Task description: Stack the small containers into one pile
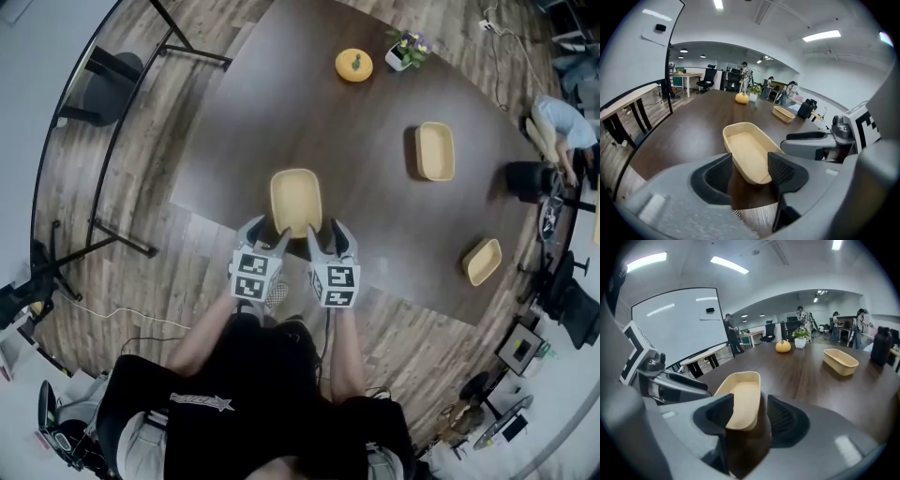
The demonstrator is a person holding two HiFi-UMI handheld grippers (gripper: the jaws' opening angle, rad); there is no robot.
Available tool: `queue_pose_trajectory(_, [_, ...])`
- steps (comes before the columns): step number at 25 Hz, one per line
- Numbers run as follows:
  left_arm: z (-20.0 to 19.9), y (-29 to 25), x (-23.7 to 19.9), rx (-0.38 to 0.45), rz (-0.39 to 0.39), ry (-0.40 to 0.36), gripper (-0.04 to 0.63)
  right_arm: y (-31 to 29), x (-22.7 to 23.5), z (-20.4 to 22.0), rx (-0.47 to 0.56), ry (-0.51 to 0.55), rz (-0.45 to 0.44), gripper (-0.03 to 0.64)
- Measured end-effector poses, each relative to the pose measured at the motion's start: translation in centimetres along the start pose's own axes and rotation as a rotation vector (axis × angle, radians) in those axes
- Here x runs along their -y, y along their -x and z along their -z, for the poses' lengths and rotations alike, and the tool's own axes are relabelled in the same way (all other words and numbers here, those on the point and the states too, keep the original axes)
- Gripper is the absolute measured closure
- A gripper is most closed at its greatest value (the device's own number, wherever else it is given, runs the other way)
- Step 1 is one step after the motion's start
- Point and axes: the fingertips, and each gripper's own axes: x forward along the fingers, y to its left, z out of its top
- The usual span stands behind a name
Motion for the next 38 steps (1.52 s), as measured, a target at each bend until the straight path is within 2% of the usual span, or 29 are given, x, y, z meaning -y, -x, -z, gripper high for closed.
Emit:
queue_pose_trajectory(5, [1.5, -1.4, -0.8, -0.062, -0.005, 0.024, 0.359, -1.4, 0.6, 1.1, -0.041, -0.040, -0.002, 0.401])
queue_pose_trajectory(7, [1.8, -1.8, -1.0, -0.082, -0.013, 0.018, 0.392, -1.7, 0.8, 1.6, -0.063, -0.042, -0.006, 0.430])
queue_pose_trajectory(10, [1.5, -2.2, -1.6, -0.090, -0.039, -0.015, 0.485, -2.1, 1.0, 2.1, -0.094, -0.043, -0.006, 0.538])
queue_pose_trajectory(12, [1.3, -2.4, -1.8, -0.095, -0.044, -0.022, 0.502, -2.3, 0.9, 2.3, -0.106, -0.040, -0.005, 0.566])
queue_pose_trajectory(17, [0.9, -3.0, -2.2, -0.104, -0.042, -0.027, 0.511, -2.4, 1.0, 2.3, -0.114, -0.058, 0.025, 0.575])
queue_pose_trajectory(27, [-4.4, -1.9, -0.5, -0.002, 0.004, -0.084, 0.529, 0.7, 2.2, -2.1, 0.013, -0.089, 0.139, 0.586])
queue_pose_trajectory(33, [-7.8, -1.5, 3.1, 0.059, 0.089, -0.159, 0.529, 4.5, 4.4, -4.3, 0.102, -0.120, 0.242, 0.588])
queue_pose_trajectory(38, [-10.1, -1.5, 7.9, 0.093, 0.171, -0.234, 0.529, 8.6, 7.4, -5.1, 0.161, -0.173, 0.334, 0.588])
